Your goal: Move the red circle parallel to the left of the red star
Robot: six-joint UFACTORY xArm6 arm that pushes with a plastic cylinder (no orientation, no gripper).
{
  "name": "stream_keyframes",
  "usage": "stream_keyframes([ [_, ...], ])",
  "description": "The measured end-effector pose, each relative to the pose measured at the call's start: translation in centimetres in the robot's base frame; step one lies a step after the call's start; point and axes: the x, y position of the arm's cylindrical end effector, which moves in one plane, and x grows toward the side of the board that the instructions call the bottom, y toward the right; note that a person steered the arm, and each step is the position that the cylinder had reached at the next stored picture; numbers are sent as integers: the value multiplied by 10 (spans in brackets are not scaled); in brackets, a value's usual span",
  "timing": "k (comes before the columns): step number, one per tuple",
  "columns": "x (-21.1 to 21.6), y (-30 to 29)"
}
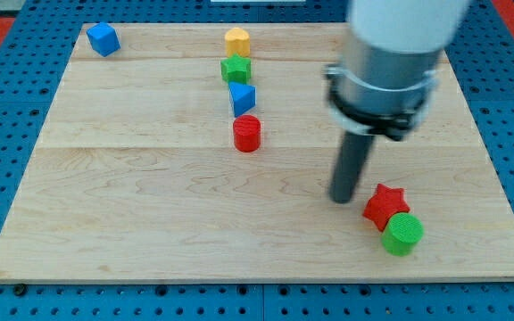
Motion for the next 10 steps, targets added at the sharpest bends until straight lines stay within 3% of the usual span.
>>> stream_keyframes([
  [1, -15, -84],
  [2, -56, -134],
  [3, -95, -150],
  [4, -120, -121],
  [5, -118, -69],
  [7, -38, -36],
  [10, -37, -51],
])
